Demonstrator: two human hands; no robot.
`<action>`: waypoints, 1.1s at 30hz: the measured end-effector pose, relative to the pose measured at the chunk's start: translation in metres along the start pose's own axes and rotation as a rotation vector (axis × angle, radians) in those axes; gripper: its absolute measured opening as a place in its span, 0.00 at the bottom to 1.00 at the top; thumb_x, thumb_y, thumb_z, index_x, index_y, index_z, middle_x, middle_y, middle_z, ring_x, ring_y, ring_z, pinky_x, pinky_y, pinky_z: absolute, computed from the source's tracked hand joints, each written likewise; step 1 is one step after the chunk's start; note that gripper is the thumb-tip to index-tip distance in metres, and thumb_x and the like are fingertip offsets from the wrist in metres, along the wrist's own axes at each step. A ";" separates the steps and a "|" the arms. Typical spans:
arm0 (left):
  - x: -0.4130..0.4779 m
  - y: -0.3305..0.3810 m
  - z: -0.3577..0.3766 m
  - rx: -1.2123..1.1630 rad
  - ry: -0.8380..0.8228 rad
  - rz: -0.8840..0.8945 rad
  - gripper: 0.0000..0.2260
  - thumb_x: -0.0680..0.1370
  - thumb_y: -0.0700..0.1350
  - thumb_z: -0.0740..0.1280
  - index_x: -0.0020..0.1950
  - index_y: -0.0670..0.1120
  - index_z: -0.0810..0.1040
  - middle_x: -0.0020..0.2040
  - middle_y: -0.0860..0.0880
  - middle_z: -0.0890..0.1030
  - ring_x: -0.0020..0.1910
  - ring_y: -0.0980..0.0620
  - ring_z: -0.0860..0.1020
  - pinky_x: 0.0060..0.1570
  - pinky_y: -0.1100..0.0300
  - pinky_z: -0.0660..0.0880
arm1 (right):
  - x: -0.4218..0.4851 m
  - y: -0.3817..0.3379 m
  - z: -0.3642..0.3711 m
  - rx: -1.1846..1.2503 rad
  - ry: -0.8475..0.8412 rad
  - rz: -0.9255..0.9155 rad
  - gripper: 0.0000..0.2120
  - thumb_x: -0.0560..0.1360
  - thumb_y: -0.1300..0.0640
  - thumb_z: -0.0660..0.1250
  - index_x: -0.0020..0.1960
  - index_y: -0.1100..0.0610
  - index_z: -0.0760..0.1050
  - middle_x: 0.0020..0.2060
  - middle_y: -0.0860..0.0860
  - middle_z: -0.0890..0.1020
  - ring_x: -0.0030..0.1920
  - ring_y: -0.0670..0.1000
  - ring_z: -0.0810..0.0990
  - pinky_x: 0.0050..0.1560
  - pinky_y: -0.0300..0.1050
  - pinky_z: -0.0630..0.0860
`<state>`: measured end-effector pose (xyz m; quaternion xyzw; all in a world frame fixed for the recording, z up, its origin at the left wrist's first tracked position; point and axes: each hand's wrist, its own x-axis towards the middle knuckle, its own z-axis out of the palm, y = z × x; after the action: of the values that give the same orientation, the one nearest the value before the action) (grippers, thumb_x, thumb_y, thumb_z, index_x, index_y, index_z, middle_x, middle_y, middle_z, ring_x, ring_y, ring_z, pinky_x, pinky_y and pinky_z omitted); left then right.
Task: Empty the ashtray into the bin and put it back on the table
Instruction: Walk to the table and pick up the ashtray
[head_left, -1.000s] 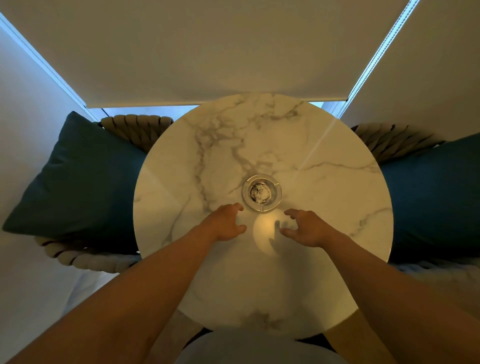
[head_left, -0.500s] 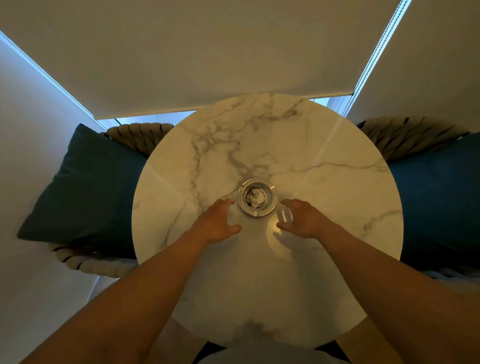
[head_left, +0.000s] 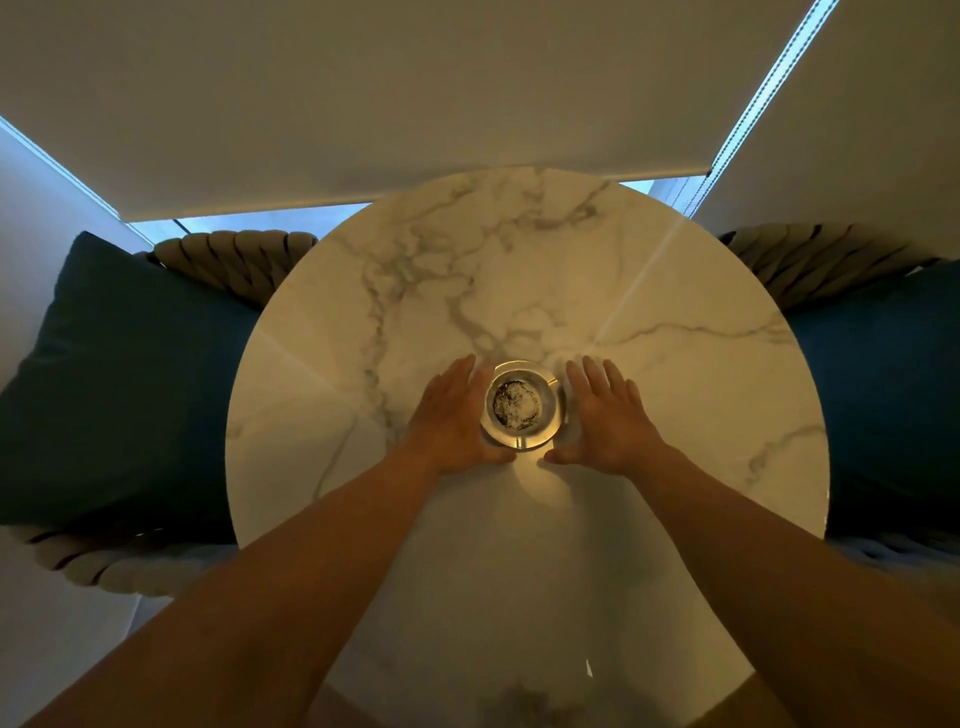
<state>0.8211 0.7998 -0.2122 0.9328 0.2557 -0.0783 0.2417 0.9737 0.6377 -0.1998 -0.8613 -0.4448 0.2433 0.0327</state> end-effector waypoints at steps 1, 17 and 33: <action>0.004 0.001 0.003 0.012 0.005 0.018 0.56 0.59 0.67 0.76 0.79 0.50 0.53 0.80 0.43 0.56 0.80 0.43 0.54 0.77 0.47 0.55 | 0.004 0.001 0.001 -0.003 -0.001 -0.002 0.62 0.57 0.32 0.75 0.77 0.54 0.44 0.78 0.56 0.48 0.78 0.63 0.43 0.75 0.64 0.50; 0.012 -0.019 0.033 0.080 0.105 0.095 0.63 0.57 0.78 0.65 0.79 0.38 0.56 0.81 0.40 0.58 0.81 0.42 0.54 0.79 0.44 0.55 | 0.019 0.006 0.021 0.047 0.085 -0.168 0.65 0.56 0.25 0.68 0.77 0.63 0.49 0.79 0.59 0.51 0.79 0.59 0.42 0.78 0.55 0.49; 0.008 -0.019 0.039 0.004 0.145 0.070 0.60 0.59 0.78 0.66 0.79 0.41 0.59 0.80 0.42 0.59 0.81 0.43 0.55 0.79 0.49 0.52 | 0.020 0.007 0.034 0.087 0.148 -0.172 0.62 0.58 0.22 0.65 0.76 0.63 0.55 0.78 0.59 0.56 0.79 0.57 0.47 0.78 0.55 0.54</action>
<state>0.8169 0.7983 -0.2563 0.9448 0.2398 -0.0026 0.2233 0.9732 0.6441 -0.2395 -0.8333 -0.5026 0.1943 0.1235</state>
